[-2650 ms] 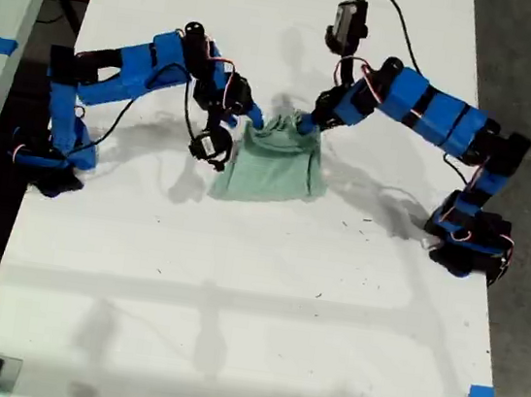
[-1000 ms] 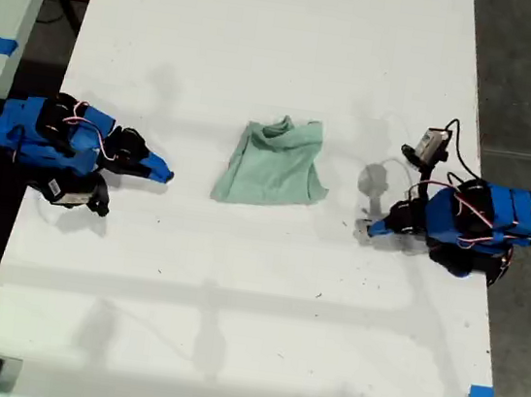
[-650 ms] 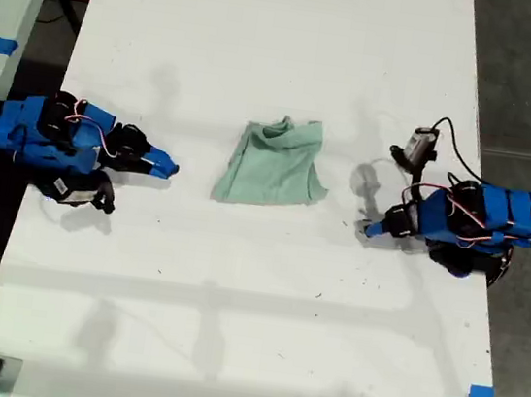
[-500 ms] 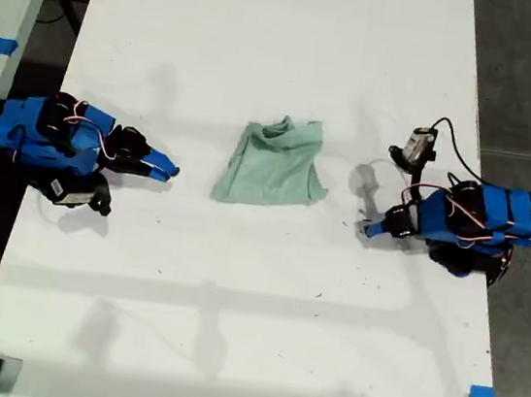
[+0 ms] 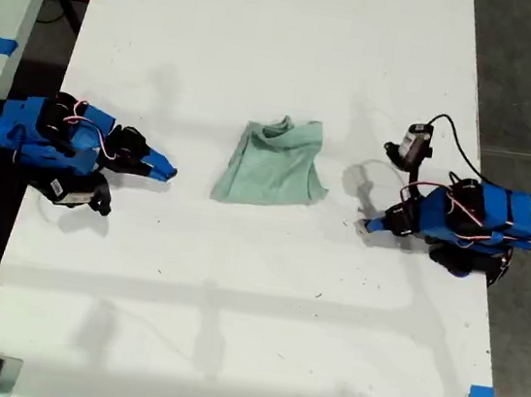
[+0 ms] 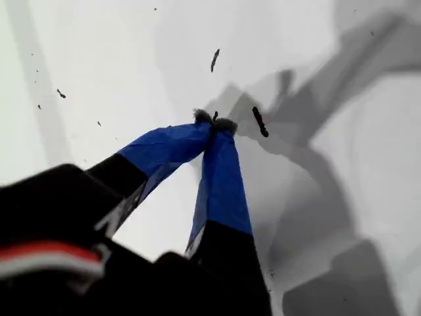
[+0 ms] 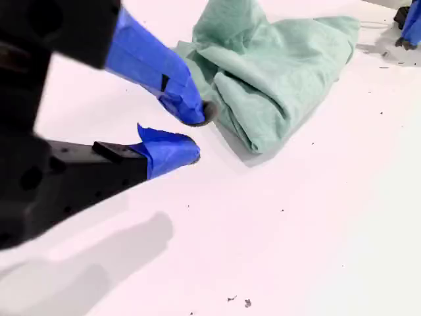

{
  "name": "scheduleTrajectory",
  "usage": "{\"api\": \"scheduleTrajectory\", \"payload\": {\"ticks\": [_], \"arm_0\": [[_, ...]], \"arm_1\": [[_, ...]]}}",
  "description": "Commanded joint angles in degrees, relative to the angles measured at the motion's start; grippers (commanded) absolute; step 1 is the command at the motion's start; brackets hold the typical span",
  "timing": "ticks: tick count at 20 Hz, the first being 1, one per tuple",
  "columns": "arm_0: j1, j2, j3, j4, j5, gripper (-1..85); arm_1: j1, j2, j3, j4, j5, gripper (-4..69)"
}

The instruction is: Fold t shirt

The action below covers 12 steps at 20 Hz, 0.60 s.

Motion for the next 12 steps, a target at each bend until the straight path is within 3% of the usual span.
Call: {"api": "scheduleTrajectory", "payload": {"ticks": [1, 3, 5, 8, 12], "arm_0": [[4.0, 0.4, 2.5, -0.2, -1.9, 9.8], [5.2, 0.5, 2.5, -0.2, -2.6, -0.2], [7.1, 0.6, 2.5, -0.2, -2.5, -0.2], [8.5, 0.6, 2.5, -0.2, -2.1, 10.1], [8.6, 0.6, 2.5, -0.2, -2.1, 13.8]], "arm_1": [[-2.4, 0.4, 2.9, -1.9, -1.3, 1.5], [-2.4, 0.4, 2.9, -1.9, -1.1, 1.5], [-2.1, 0.4, 2.9, -1.9, -4.1, 1.5], [-2.1, 0.5, 2.9, -2.2, -14.1, 1.4], [-2.1, 0.5, 3.0, -2.2, -14.1, 1.2]]}}
